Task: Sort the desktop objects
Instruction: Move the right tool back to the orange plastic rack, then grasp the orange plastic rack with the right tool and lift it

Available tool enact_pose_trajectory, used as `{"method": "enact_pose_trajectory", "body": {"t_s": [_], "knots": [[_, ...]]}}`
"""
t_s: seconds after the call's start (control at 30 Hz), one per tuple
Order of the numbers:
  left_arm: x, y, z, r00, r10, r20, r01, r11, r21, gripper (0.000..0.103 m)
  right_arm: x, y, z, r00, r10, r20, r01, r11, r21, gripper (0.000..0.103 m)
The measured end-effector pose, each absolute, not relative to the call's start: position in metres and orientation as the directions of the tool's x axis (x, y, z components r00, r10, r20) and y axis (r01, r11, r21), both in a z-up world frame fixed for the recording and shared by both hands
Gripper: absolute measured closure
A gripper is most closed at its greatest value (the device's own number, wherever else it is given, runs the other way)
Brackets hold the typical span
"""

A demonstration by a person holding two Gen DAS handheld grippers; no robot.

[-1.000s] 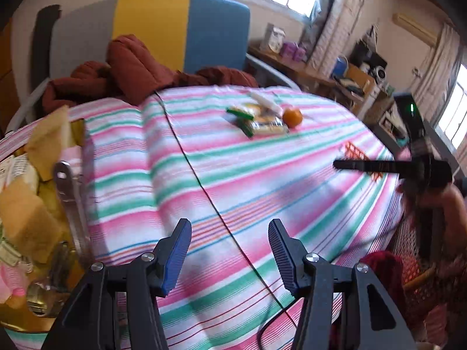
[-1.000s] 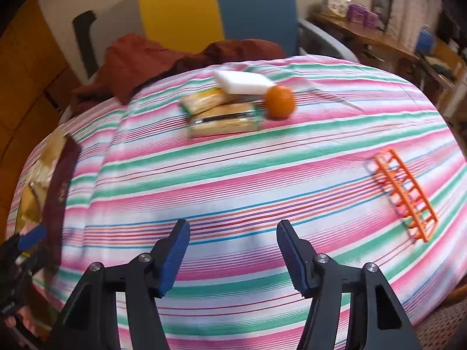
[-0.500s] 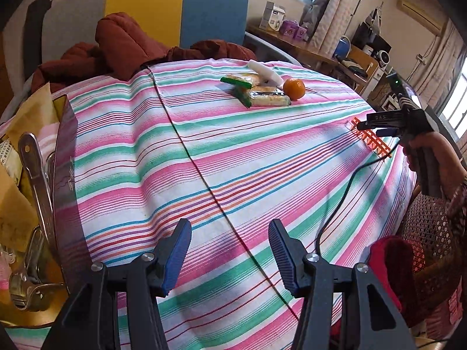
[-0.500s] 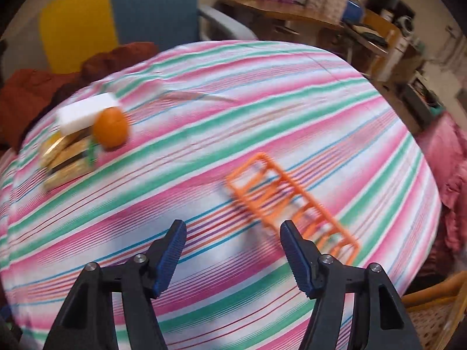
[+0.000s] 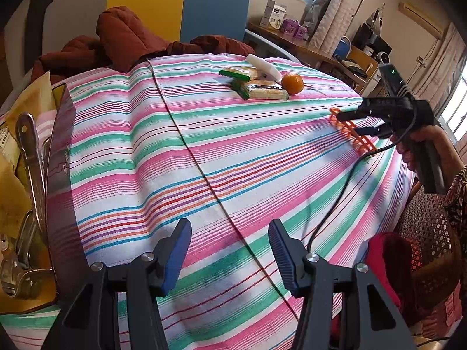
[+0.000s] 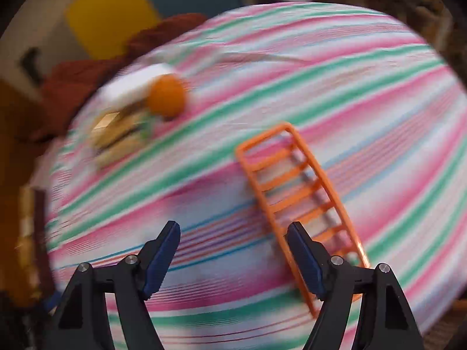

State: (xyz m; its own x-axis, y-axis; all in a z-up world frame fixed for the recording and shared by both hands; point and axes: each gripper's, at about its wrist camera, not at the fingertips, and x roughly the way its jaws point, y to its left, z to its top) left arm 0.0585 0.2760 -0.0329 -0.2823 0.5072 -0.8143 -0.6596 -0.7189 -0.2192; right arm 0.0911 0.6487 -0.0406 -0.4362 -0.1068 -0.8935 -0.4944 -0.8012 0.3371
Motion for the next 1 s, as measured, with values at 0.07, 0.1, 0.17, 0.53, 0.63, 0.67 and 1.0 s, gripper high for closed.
{"method": "enact_pose_trajectory", "body": {"t_s": [0.07,0.1,0.17,0.53,0.63,0.67,1.0], "knots": [[0.059,0.275,-0.032,-0.287,0.508,-0.812,-0.657,-0.721,-0.219,0.047,0.087,0.637,-0.024,-0.517,-0.149,-0.843,-0.4,-0.828,0.392,0.027],[0.059,0.274,-0.033,-0.292,0.506,-0.812,-0.654,-0.725,-0.217,0.047,0.087,0.632,-0.015,-0.542,-0.109,-0.833,-0.393,-0.844,0.365,0.027],[0.059,0.274,-0.034,-0.286,0.505,-0.814,-0.649,-0.727,-0.224,0.047,0.092,0.64,-0.003,-0.55,0.038,-0.834,-0.443,-0.86,0.253,0.023],[0.055,0.309,-0.029,-0.284,0.509,-0.812,-0.705,-0.685,-0.183,0.047,0.085,0.622,-0.056,-0.278,0.087,-0.957,-0.482,-0.874,0.06,0.052],[0.042,0.336,-0.022,-0.297,0.53,-0.794,-0.73,-0.662,-0.17,0.047,0.082,0.615,-0.057,-0.242,0.17,-0.955,-0.457,-0.889,-0.042,0.053],[0.036,0.348,-0.02,-0.304,0.535,-0.789,-0.738,-0.656,-0.16,0.047,0.083,0.616,-0.057,-0.234,0.188,-0.954,-0.462,-0.885,-0.061,0.053],[-0.048,0.461,-0.045,-0.314,0.463,-0.829,-0.745,-0.661,-0.086,0.047,0.09,0.624,-0.06,-0.244,0.141,-0.96,-0.502,-0.865,0.001,0.053]]}}
